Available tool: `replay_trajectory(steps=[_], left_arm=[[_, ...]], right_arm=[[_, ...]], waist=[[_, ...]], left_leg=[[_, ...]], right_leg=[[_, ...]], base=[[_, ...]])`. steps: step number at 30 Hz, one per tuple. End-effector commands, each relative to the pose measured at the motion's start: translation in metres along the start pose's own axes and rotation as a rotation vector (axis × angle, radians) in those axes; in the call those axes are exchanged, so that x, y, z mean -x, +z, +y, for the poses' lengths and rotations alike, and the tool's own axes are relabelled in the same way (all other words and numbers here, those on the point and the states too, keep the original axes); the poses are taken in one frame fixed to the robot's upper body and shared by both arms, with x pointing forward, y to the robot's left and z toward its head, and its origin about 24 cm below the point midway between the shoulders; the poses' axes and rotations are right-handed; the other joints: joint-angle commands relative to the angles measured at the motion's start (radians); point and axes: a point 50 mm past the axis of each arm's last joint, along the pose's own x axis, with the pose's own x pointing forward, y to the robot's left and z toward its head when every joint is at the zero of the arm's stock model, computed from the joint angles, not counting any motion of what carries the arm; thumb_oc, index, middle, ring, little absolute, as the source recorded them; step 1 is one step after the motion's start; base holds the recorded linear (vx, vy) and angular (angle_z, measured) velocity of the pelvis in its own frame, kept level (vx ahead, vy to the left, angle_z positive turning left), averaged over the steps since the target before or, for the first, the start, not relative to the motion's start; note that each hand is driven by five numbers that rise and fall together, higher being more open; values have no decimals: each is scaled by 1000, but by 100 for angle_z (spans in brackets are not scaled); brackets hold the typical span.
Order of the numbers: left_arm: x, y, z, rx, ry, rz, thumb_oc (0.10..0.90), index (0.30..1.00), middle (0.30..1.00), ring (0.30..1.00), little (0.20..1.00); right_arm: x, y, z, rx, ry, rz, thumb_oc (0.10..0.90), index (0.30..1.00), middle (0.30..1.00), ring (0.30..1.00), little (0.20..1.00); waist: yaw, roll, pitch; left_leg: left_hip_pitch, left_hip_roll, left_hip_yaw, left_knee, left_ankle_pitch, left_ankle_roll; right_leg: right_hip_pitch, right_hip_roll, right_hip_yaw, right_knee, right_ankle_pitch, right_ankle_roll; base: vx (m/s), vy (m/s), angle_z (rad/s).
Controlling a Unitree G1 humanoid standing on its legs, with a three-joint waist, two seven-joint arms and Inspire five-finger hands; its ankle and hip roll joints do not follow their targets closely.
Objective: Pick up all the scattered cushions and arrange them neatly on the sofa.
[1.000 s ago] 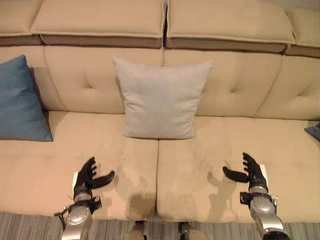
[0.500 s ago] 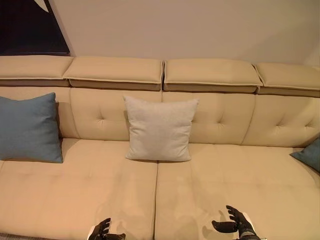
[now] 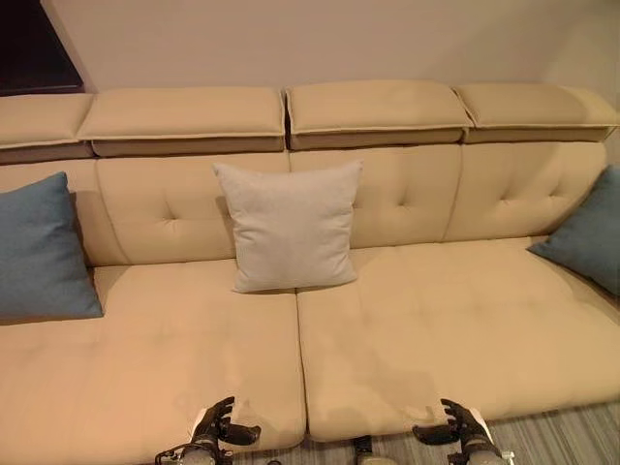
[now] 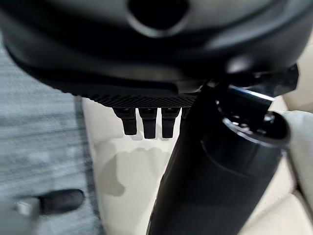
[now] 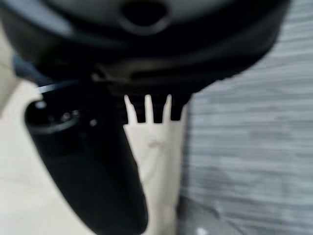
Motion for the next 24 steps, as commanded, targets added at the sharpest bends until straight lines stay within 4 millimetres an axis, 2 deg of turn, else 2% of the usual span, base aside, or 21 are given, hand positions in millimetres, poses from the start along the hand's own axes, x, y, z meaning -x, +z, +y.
replay_trajectory(steps=[1,5,9,11,16,20,21,22,24], left_arm=[[-1,9,28,-16,88,-59,800,900,900,900,900],[0,-5,33,-35,91,7,800,900,900,900,900],[4,-20,31,-16,94,63,800,900,900,900,900],[4,-22,30,-18,91,73,800,900,900,900,900],[3,-21,23,-35,70,82,800,900,900,900,900],[1,-14,15,-65,41,61,800,900,900,900,900],[1,-11,13,-68,33,49,800,900,900,900,900],[-1,-2,5,-61,11,18,800,900,900,900,900],[-2,7,-2,-47,0,-14,800,900,900,900,900]], right_arm=[[-9,37,-21,48,-68,-120,800,900,900,900,900],[-8,27,-18,38,-57,-87,800,900,900,900,900],[-7,22,-12,33,-46,-68,800,900,900,900,900],[-7,21,-12,33,-47,-62,800,900,900,900,900],[-6,17,-12,0,-51,-45,800,900,900,900,900],[-4,6,-10,-13,-51,-9,800,900,900,900,900],[-4,3,-10,-9,-54,7,800,900,900,900,900],[-3,0,-11,1,-61,24,800,900,900,900,900],[-4,-1,-11,8,-64,36,800,900,900,900,900]], waist=[[60,45,38],[81,59,17],[114,36,-26],[111,28,-38],[91,31,-39],[79,33,-22],[81,32,-13],[91,29,10],[101,26,17]], left_leg=[[13,55,-50,-17,-43,-50],[-2,66,-36,-48,-7,-29],[-17,65,-2,-74,8,-38],[-18,67,11,-75,9,-44],[-4,87,28,-71,12,-64],[-9,97,36,-10,-7,-77],[-19,98,28,20,-13,-81],[-44,82,-38,63,-20,-90],[-65,56,-139,67,-23,-92]], right_leg=[[1,96,-89,128,-167,34],[70,136,-99,286,-274,0],[159,138,-150,189,-295,-2],[188,150,-137,121,-297,-2],[215,170,-112,38,-286,-14],[228,173,-103,18,-275,-22],[228,174,-92,15,-271,-24],[219,175,-69,13,-262,-27],[200,176,-37,11,-244,-24]], base=[[-239,119,-49],[-170,81,-18],[-66,-47,-45],[-25,-104,-25],[-25,-97,-5],[-35,-48,-4],[-128,16,-20],[-160,35,-43],[-118,52,-75]])
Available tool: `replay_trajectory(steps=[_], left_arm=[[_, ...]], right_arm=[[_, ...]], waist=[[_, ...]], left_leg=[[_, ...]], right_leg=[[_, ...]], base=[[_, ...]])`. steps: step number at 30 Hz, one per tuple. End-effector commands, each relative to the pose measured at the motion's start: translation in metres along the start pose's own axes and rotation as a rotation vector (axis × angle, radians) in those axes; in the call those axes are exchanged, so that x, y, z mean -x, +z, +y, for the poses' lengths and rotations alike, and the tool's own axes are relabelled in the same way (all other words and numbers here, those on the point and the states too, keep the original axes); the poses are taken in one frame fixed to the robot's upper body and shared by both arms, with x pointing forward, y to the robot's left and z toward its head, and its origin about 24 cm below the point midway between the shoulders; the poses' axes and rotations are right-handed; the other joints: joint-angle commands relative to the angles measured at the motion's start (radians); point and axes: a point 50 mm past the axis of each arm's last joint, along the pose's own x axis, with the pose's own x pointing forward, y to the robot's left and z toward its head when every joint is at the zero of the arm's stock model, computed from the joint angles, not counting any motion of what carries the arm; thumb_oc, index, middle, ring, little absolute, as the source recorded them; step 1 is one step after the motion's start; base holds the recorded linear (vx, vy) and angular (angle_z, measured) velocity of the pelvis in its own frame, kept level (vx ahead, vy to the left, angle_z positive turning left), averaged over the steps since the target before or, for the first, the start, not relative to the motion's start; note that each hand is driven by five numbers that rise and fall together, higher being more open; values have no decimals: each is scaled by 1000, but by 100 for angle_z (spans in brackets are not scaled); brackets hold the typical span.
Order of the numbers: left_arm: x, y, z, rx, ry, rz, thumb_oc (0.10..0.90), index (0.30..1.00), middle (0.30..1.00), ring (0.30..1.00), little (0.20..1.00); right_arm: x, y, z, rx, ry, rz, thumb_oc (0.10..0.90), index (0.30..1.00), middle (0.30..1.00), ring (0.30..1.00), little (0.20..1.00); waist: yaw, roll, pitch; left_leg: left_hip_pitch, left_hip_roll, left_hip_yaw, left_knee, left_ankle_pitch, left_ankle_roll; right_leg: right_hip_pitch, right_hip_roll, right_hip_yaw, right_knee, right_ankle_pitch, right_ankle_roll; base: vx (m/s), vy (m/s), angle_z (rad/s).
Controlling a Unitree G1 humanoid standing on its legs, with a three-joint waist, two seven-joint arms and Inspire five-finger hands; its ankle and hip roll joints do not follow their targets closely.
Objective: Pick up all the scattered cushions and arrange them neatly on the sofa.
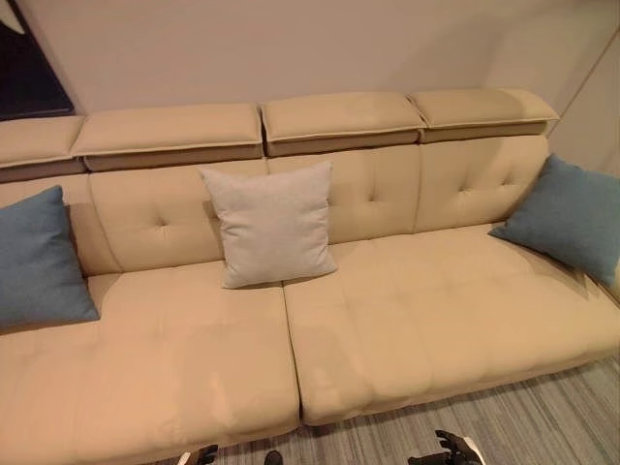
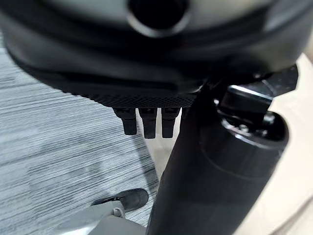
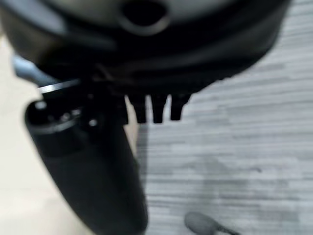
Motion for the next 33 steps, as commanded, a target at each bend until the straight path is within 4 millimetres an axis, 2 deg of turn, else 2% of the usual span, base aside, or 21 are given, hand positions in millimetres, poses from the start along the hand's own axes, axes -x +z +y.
replay_trajectory(steps=[1,2,3,4,7,9,11,12,13,14,17,20,21,22,23,26,29,33], left_arm=[[-7,46,-1,12,3,-144,800,900,900,900,900],[-7,51,-4,3,-7,-158,800,900,900,900,900],[-7,50,-5,0,-10,-155,800,900,900,900,900],[-7,56,-6,-23,-14,-168,800,900,900,900,900],[-8,60,-6,-62,-20,-184,800,900,900,900,900],[-8,65,-4,-108,-20,-200,800,900,900,900,900],[-8,65,-4,-108,-20,-201,800,900,900,900,900],[-9,67,3,-112,0,-202,800,900,900,900,900],[-10,66,5,-112,6,-192,800,900,900,900,900],[-10,66,5,-112,6,-192,800,900,900,900,900],[-9,58,9,-97,15,-164,800,900,900,900,900],[-9,51,12,-71,24,-143,800,900,900,900,900],[-9,51,12,-71,24,-143,800,900,900,900,900],[-9,48,12,-62,27,-135,800,900,900,900,900],[-8,46,12,-60,24,-129,800,900,900,900,900],[-8,45,7,-51,12,-122,800,900,900,900,900],[-8,52,-3,-88,-22,-141,800,900,900,900,900],[-8,60,-10,-108,-39,-165,800,900,900,900,900]], right_arm=[[-5,26,-19,-21,-85,-84,800,900,900,900,900],[-5,25,-21,-13,-90,-75,800,900,900,900,900],[-5,25,-21,-12,-90,-78,800,900,900,900,900],[-6,30,-20,-22,-89,-85,800,900,900,900,900],[-6,32,-19,-26,-89,-91,800,900,900,900,900],[-6,37,-16,-43,-88,-103,800,900,900,900,900],[-6,37,-16,-43,-88,-103,800,900,900,900,900],[-6,38,-15,-46,-93,-111,800,900,900,900,900],[-6,35,-16,-42,-98,-102,800,900,900,900,900],[-6,35,-16,-42,-98,-102,800,900,900,900,900],[-5,24,-17,-45,-99,-73,800,900,900,900,900],[-4,17,-18,-39,-104,-46,800,900,900,900,900],[-4,17,-18,-39,-104,-46,800,900,900,900,900],[-4,17,-18,-33,-107,-42,800,900,900,900,900],[-4,16,-19,-25,-109,-37,800,900,900,900,900],[-4,14,-22,-37,-117,-32,800,900,900,900,900],[-3,13,-23,-62,-125,-32,800,900,900,900,900],[-2,8,-25,-99,-140,-25,800,900,900,900,900]], waist=[[9,-47,55],[5,-42,53],[2,-38,51],[-13,-38,58],[-20,-42,70],[-28,-45,89],[-26,-46,90],[-15,-45,108],[2,-33,110],[0,-34,108],[17,-30,93],[57,-25,75],[57,-25,75],[73,-26,71],[79,-27,59],[63,-22,47],[27,-5,49],[5,-3,63]], left_leg=[[-19,-88,-160,107,-206,-5],[-21,-103,-210,84,-205,3],[-14,-98,-206,64,-202,7],[-14,-97,-188,44,-194,17],[-21,-107,-170,37,-186,23],[-26,-102,-112,30,-180,32],[-25,-101,-110,30,-181,32],[-29,-86,-62,36,-177,37],[-24,-69,-16,25,-173,38],[-27,-71,-17,23,-170,38],[-9,-57,37,10,-166,47],[-18,-35,117,9,-158,54],[-18,-35,117,9,-157,54],[-3,-26,145,-2,-162,53],[14,-26,162,-11,-164,53],[28,-24,171,-22,-158,46],[43,-15,160,-24,-156,38],[31,-1,156,34,-170,24]], right_leg=[[2,-25,20,-112,126,106],[-20,-24,46,-111,138,117],[-33,-24,56,-108,142,121],[-82,-34,80,-96,165,137],[-124,-40,102,-80,188,156],[-177,-42,119,-56,211,180],[-178,-41,121,-55,211,180],[-199,-45,65,-22,206,172],[-171,-81,-98,7,162,142],[-173,-83,-100,6,163,142],[-121,-88,-198,58,110,124],[-66,-105,-302,92,70,122],[-67,-105,-302,92,71,122],[-52,-111,-322,84,72,124],[-34,-107,-317,45,75,126],[-16,-81,-284,-22,81,126],[-6,-50,-225,-59,78,112],[2,-38,-210,-67,76,100]], base=[[-75,90,-69],[-51,93,-98],[-121,227,-85],[-76,168,-77],[-109,155,-78],[-154,188,-103],[-115,84,-117],[-226,156,-89],[-230,157,-78],[-114,122,-105],[-62,65,-108],[-105,30,-96],[-56,-11,-117],[23,-63,-102],[34,-99,-78],[49,-109,-58],[37,-113,-37],[2,-93,0]])
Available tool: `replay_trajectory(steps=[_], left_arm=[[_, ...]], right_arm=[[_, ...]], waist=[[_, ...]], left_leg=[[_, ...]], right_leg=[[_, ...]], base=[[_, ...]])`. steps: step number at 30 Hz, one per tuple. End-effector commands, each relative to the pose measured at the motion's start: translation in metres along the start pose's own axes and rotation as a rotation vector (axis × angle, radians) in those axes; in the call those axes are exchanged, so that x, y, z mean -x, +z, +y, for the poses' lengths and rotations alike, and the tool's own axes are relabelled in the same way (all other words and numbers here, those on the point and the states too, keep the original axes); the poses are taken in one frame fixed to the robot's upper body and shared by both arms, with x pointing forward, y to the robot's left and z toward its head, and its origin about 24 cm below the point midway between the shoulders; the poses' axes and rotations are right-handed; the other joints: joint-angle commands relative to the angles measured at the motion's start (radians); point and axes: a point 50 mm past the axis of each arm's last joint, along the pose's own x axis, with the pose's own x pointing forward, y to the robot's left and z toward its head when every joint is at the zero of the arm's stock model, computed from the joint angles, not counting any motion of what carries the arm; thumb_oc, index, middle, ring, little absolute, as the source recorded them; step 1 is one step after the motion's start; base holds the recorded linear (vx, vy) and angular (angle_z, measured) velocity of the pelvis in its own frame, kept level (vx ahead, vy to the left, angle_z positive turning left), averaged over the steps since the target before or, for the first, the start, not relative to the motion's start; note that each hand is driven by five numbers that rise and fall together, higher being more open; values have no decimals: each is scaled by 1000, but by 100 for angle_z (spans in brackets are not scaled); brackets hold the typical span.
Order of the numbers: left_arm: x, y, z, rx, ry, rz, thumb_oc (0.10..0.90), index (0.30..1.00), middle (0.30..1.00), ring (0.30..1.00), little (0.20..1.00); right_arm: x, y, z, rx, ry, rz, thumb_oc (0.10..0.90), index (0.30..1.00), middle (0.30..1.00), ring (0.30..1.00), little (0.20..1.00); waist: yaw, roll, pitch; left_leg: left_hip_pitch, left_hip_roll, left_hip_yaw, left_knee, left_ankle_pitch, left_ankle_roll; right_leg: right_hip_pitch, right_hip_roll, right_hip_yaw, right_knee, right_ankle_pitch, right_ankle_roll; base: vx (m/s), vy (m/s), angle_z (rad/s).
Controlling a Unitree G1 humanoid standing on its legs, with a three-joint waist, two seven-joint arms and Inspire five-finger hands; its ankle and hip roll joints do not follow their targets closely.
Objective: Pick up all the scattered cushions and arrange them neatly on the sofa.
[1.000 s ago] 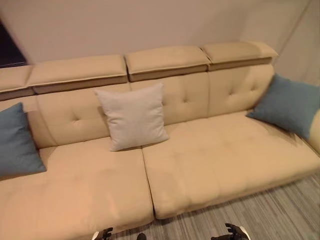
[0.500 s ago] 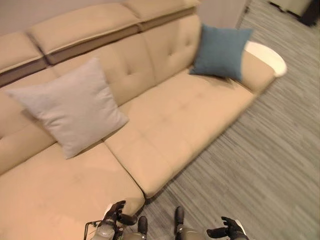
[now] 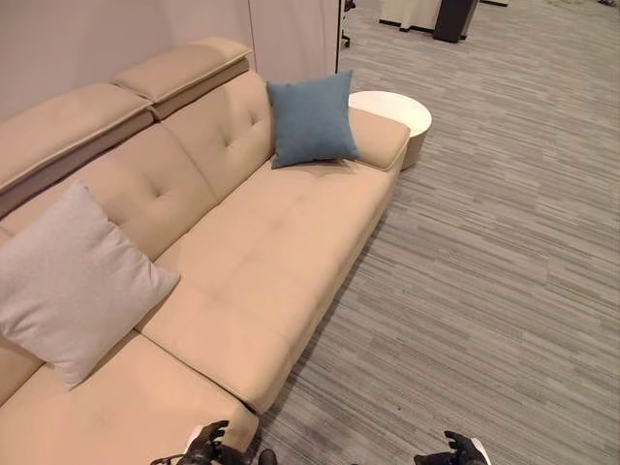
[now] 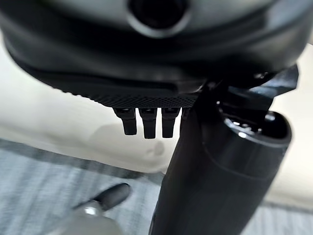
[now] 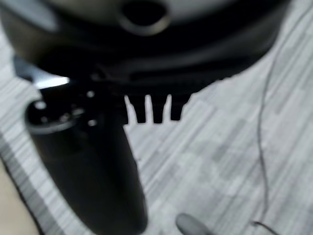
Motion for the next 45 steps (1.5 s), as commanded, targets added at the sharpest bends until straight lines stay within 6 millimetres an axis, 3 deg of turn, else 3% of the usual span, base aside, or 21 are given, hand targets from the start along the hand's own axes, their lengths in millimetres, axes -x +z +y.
replay_trajectory(steps=[1,2,3,4,6,9,15,18,20,22,25,27,29,31,33,34,37,41,43,44,45], left_arm=[[-4,20,4,-3,16,-60,800,900,900,900,900],[-4,20,4,-3,16,-60,800,900,900,900,900],[-5,26,-3,0,-1,-81,800,900,900,900,900],[-5,27,-3,0,-1,-81,800,900,900,900,900],[-5,28,-5,4,-2,-84,800,900,900,900,900],[-5,30,-5,1,-5,-90,800,900,900,900,900],[-5,27,0,-14,4,-82,800,900,900,900,900],[-5,28,6,-4,25,-91,800,900,900,900,900],[-6,34,13,9,46,-112,800,900,900,900,900],[-6,35,16,16,59,-115,800,900,900,900,900],[-6,35,17,32,63,-116,800,900,900,900,900],[-5,30,17,56,66,-100,800,900,900,900,900],[-5,22,15,33,62,-73,800,900,900,900,900],[-4,20,11,38,54,-63,800,900,900,900,900],[-5,22,9,45,44,-71,800,900,900,900,900],[-5,28,7,51,35,-86,800,900,900,900,900],[-6,31,7,61,34,-93,800,900,900,900,900],[-5,27,3,54,23,-75,800,900,900,900,900],[-6,27,2,40,17,-71,800,900,900,900,900],[-5,26,1,28,15,-69,800,900,900,900,900],[-5,26,1,28,15,-68,800,900,900,900,900]], right_arm=[[-5,15,-20,-67,-84,-45,800,900,900,900,900],[-5,15,-20,-67,-84,-45,800,900,900,900,900],[-5,11,-21,-51,-101,-27,800,900,900,900,900],[-5,11,-21,-51,-100,-27,800,900,900,900,900],[-5,11,-22,-42,-106,-23,800,900,900,900,900],[-5,11,-23,-35,-108,-22,800,900,900,900,900],[-5,14,-17,-32,-84,-24,800,900,900,900,900],[-6,19,-13,-22,-69,-38,800,900,900,900,900],[-7,28,-14,-32,-69,-61,800,900,900,900,900],[-7,31,-15,-39,-71,-72,800,900,900,900,900],[-8,34,-17,-34,-75,-82,800,900,900,900,900],[-8,36,-19,-14,-76,-93,800,900,900,900,900],[-7,28,-20,-11,-72,-66,800,900,900,900,900],[-7,27,-17,-17,-66,-63,800,900,900,900,900],[-7,28,-16,-41,-71,-73,800,900,900,900,900],[-7,33,-17,-63,-77,-90,800,900,900,900,900],[-8,33,-20,-78,-88,-78,800,900,900,900,900],[-8,29,-22,-79,-96,-69,800,900,900,900,900],[-7,25,-23,-79,-105,-56,800,900,900,900,900],[-7,21,-23,-75,-105,-45,800,900,900,900,900],[-7,21,-23,-74,-105,-44,800,900,900,900,900]], waist=[[-1,-34,41],[-1,-34,41],[28,-47,63],[26,-49,61],[43,-58,62],[49,-61,61],[67,-58,47],[91,-53,47],[80,-37,62],[74,-23,66],[68,-17,68],[59,-17,65],[41,-28,42],[35,-21,26],[37,-25,32],[46,-36,53],[61,-44,77],[70,-44,76],[75,-37,71],[81,-30,66],[82,-31,67]], left_leg=[[-26,-62,-55,93,-115,-8],[-26,-62,-55,93,-115,-8],[-75,-104,-209,194,-145,-18],[-78,-106,-210,191,-141,-17],[-104,-141,-288,196,-143,-22],[-137,-165,-313,207,-134,-26],[-109,-161,-288,194,-150,-7],[-70,-152,-257,178,-167,19],[-44,-138,-246,173,-181,46],[-14,-133,-250,161,-196,55],[28,-125,-248,138,-214,53],[83,-113,-242,104,-236,40],[121,-104,-255,86,-251,24],[125,-70,-256,105,-203,-9],[62,-47,-255,238,-131,-32],[-45,-31,-239,414,-64,-42],[-133,-15,-203,539,-50,-32],[-187,-77,-194,407,-119,-20],[-209,-102,-176,270,-102,-20],[-219,-117,-176,201,-64,-20],[-213,-119,-175,194,-62,-20]], right_leg=[[-11,-24,64,-18,34,66],[-10,-23,64,-18,34,66],[-3,3,125,-18,35,52],[-6,1,124,-18,36,53],[-2,8,151,-15,35,54],[4,14,169,-17,30,56],[12,29,234,44,-16,50],[-33,12,241,164,-8,83],[-122,-7,230,338,44,136],[-173,-41,190,386,61,144],[-187,-81,142,328,50,126],[-217,-120,94,162,97,116],[-207,-110,108,85,119,119],[-184,-85,98,68,119,100],[-139,-66,87,36,107,78],[-99,-58,81,10,91,51],[-50,-48,77,-13,65,27],[-7,-29,98,-34,36,36],[18,-13,101,-42,18,40],[32,2,106,-46,7,40],[35,0,107,-46,6,41]], base=[[13,-70,1],[80,-119,-24],[68,-83,-29],[100,-98,-57],[86,-24,-105],[74,-1,-70],[141,78,-48],[126,122,-75],[109,99,-71],[127,46,-33],[188,-60,-10],[347,-220,-12],[377,-258,-23],[238,-207,33],[145,-281,52],[116,-317,28],[145,-191,-19],[251,-40,-2],[273,18,-5],[198,22,8],[194,16,6]])
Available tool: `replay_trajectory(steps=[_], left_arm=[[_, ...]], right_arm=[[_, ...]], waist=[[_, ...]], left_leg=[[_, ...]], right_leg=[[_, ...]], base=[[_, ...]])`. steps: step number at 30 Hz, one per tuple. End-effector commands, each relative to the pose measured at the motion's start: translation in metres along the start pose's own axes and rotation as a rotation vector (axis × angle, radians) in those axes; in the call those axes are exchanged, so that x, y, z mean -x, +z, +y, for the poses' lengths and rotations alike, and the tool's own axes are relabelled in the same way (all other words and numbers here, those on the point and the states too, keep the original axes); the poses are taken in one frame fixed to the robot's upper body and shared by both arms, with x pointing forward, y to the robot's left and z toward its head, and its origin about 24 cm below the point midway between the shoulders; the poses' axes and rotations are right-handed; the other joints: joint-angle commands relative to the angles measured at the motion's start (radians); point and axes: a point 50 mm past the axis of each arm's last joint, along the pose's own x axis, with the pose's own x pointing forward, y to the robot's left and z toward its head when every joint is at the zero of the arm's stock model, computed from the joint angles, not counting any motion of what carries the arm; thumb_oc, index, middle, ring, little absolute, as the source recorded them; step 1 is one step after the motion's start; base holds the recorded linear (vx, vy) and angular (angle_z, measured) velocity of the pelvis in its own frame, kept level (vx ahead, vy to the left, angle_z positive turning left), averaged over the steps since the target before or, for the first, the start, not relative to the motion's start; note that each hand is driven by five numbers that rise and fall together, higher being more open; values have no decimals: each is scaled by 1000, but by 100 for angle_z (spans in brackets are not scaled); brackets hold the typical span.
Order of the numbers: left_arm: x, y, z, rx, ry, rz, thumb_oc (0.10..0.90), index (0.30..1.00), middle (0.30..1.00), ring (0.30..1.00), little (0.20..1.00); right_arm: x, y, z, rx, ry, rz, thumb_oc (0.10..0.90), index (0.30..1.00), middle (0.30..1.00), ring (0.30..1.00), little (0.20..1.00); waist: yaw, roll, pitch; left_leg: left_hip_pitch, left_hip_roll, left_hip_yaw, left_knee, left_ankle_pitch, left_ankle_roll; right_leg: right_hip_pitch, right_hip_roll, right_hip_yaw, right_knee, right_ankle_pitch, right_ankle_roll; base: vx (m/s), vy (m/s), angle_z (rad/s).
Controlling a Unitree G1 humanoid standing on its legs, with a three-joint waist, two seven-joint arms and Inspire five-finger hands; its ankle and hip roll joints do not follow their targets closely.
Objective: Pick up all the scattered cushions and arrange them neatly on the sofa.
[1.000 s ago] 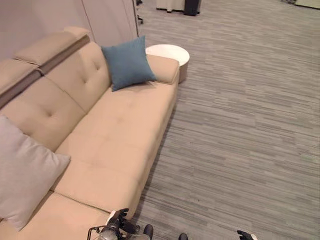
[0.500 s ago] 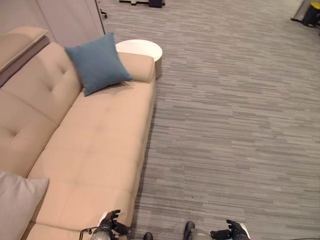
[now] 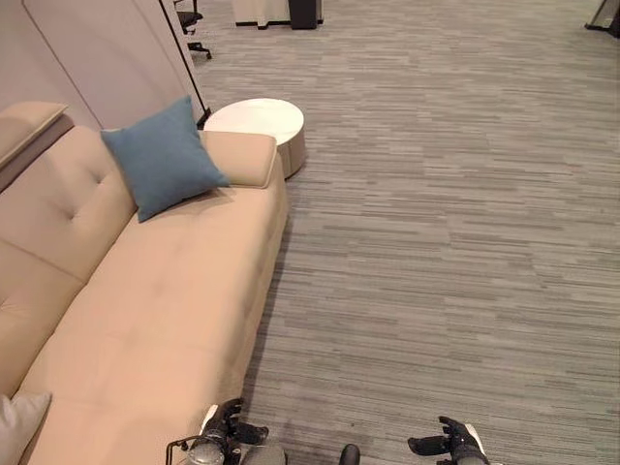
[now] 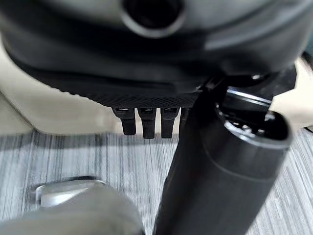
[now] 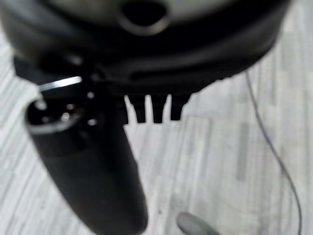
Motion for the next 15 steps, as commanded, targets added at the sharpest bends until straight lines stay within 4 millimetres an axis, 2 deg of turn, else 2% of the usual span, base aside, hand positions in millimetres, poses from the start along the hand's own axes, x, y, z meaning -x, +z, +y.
replay_trajectory(steps=[1,2,3,7,8,9,11,13,15], left_arm=[[-1,3,3,-64,6,-20,800,900,900,900,900],[-1,3,4,-64,5,-21,800,900,900,900,900],[-1,0,6,-52,12,-13,800,900,900,900,900],[1,-7,10,-44,27,13,800,900,900,900,900],[0,-7,12,-46,31,14,800,900,900,900,900],[0,-3,17,-42,42,4,800,900,900,900,900],[-2,4,21,-45,51,-20,800,900,900,900,900],[-2,8,23,-46,59,-33,800,900,900,900,900],[-2,8,24,-46,60,-37,800,900,900,900,900]], right_arm=[[0,-12,-27,-11,-97,11,800,900,900,900,900],[0,-15,-26,-13,-97,23,800,900,900,900,900],[1,-17,-25,-10,-89,30,800,900,900,900,900],[4,-29,-21,25,-73,76,800,900,900,900,900],[4,-31,-19,23,-65,81,800,900,900,900,900],[5,-33,-19,22,-54,90,800,900,900,900,900],[4,-30,-20,38,-50,80,800,900,900,900,900],[3,-27,-20,40,-45,69,800,900,900,900,900],[3,-27,-19,44,-41,64,800,900,900,900,900]], waist=[[30,31,22],[40,35,23],[48,36,20],[55,12,-8],[60,2,-12],[48,3,-3],[25,17,18],[11,33,26],[2,36,27]], left_leg=[[-3,-39,-4,-19,46,39],[-21,-47,-11,-46,75,32],[-2,-50,-21,-82,73,35],[29,-70,-39,-54,40,65],[44,-76,-38,-46,18,79],[74,-75,-39,-40,-8,101],[101,-68,-47,-35,-27,123],[138,-57,-58,-47,-43,134],[162,-58,-66,-56,-53,136]], right_leg=[[37,-34,42,87,-73,87],[51,-19,53,88,-81,85],[60,-12,73,99,-96,85],[72,-37,78,170,-127,109],[64,-48,84,227,-121,124],[-14,-75,94,393,-64,154],[-94,-92,91,544,27,179],[-162,-105,82,622,39,171],[-178,-109,76,609,31,161]], base=[[180,9,-6],[272,35,-9],[281,42,-10],[293,92,-43],[291,180,-41],[245,178,-35],[164,146,-13],[195,82,34],[245,6,36]])
